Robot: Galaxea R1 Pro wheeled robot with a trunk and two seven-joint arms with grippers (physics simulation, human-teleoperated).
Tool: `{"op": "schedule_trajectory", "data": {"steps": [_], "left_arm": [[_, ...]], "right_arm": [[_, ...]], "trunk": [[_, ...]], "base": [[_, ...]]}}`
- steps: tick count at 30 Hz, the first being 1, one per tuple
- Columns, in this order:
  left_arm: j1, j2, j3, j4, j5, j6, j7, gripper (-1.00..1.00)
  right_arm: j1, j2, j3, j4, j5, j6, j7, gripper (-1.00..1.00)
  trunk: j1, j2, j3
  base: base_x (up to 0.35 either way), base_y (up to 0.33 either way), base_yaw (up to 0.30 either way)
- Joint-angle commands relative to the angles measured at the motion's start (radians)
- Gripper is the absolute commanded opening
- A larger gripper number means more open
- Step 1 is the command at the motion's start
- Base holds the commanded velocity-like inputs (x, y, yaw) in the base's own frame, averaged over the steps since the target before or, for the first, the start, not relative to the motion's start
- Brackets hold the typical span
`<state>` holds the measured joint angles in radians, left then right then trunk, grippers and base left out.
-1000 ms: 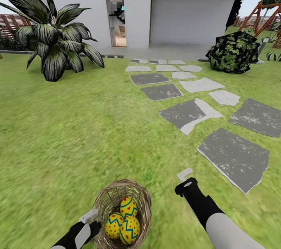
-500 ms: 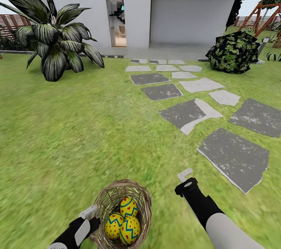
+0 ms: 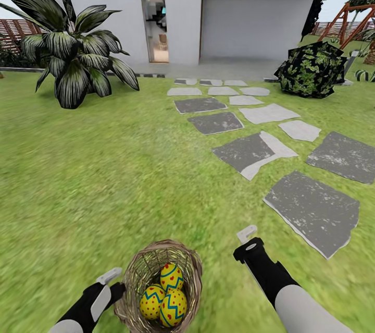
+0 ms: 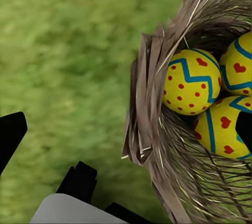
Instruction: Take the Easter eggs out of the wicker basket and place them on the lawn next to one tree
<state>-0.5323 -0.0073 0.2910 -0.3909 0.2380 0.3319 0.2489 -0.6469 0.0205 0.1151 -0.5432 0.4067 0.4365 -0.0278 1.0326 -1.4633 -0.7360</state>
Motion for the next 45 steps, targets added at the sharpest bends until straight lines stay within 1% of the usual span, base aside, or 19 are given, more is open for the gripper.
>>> {"op": "schedule_trajectory", "data": {"steps": [1, 4, 10, 15, 18, 22, 23, 24, 26, 27, 28, 31, 33, 35, 45], "left_arm": [[0.000, 0.000, 0.001, -0.004, 0.010, 0.004, 0.006, 1.00], [0.000, -0.001, 0.000, -0.005, 0.010, 0.004, 0.005, 1.00], [0.000, -0.008, -0.001, -0.005, 0.010, 0.002, 0.002, 1.00], [0.000, -0.014, -0.004, -0.003, 0.011, 0.000, -0.001, 1.00], [0.000, -0.022, -0.004, -0.003, 0.011, 0.000, -0.001, 1.00], [0.000, -0.024, -0.007, -0.004, 0.011, -0.001, -0.002, 1.00], [0.000, -0.024, -0.010, -0.004, 0.011, -0.001, -0.002, 1.00], [0.000, -0.024, -0.034, -0.005, 0.011, -0.004, -0.003, 1.00], [0.000, -0.024, -0.057, -0.005, 0.011, -0.006, -0.003, 1.00], [0.000, -0.024, -0.064, -0.006, 0.011, -0.006, -0.003, 1.00], [0.000, -0.024, -0.066, -0.006, 0.011, -0.007, -0.003, 1.00], [0.000, -0.024, -0.074, -0.027, 0.011, -0.007, -0.003, 1.00], [0.000, -0.024, -0.075, -0.035, 0.011, -0.006, -0.003, 1.00], [0.000, -0.023, -0.076, -0.040, 0.011, -0.006, -0.003, 1.00], [0.000, -0.023, -0.076, -0.054, 0.012, -0.002, -0.003, 1.00]], "right_arm": [[0.000, 0.000, 0.005, -0.001, 0.003, 0.007, -0.003, 1.00], [0.000, -0.001, 0.005, -0.001, 0.003, 0.007, -0.003, 1.00], [0.000, -0.002, 0.005, -0.002, 0.003, 0.007, -0.002, 1.00], [0.000, -0.007, -0.002, -0.015, -0.008, 0.005, 0.007, 1.00], [-0.001, -0.007, -0.003, -0.038, -0.011, 0.004, 0.012, 1.00], [-0.002, -0.008, -0.005, -0.103, -0.014, 0.004, 0.035, 1.00], [-0.002, -0.009, -0.008, -0.124, -0.015, 0.004, 0.054, 1.00], [-0.002, -0.011, -0.036, -0.190, -0.015, 0.004, 0.149, 1.00], [-0.002, -0.013, -0.083, -0.243, -0.015, 0.004, 0.252, 1.00], [-0.002, -0.016, -0.104, -0.264, -0.015, 0.004, 0.308, 1.00], [-0.002, -0.018, -0.114, -0.272, -0.014, 0.004, 0.336, 1.00], [-0.002, -0.029, -0.148, -0.302, -0.013, 0.005, 0.486, 1.00], [-0.002, -0.032, -0.154, -0.309, -0.013, 0.004, 0.514, 1.00], [-0.002, -0.033, -0.159, -0.313, -0.013, 0.004, 0.527, 1.00], [-0.002, -0.034, -0.167, -0.315, -0.012, 0.004, 0.533, 1.00]], "trunk": [[0.004, -0.008, -0.004], [0.015, -0.029, -0.013], [0.015, -0.029, -0.013], [0.015, -0.029, -0.013], [0.027, -0.050, -0.023], [0.042, -0.078, -0.035], [0.046, -0.085, -0.039], [0.050, -0.092, -0.042], [0.058, -0.106, -0.048], [0.061, -0.113, -0.051], [0.065, -0.120, -0.054], [0.077, -0.141, -0.064], [0.084, -0.155, -0.070], [0.092, -0.169, -0.076], [0.130, -0.239, -0.107]], "base": [[0.000, 0.000, 0.000], [0.000, 0.000, 0.000], [0.000, 0.000, 0.000], [0.000, 0.000, 0.000], [0.000, 0.000, 0.000], [0.000, 0.000, 0.000], [0.000, 0.000, 0.000], [0.000, 0.000, 0.000], [0.000, 0.000, 0.000], [0.000, 0.000, 0.000], [0.000, 0.000, 0.000], [0.000, 0.000, 0.000], [0.000, 0.000, 0.000], [0.000, 0.000, 0.000], [0.000, 0.000, 0.000]]}}
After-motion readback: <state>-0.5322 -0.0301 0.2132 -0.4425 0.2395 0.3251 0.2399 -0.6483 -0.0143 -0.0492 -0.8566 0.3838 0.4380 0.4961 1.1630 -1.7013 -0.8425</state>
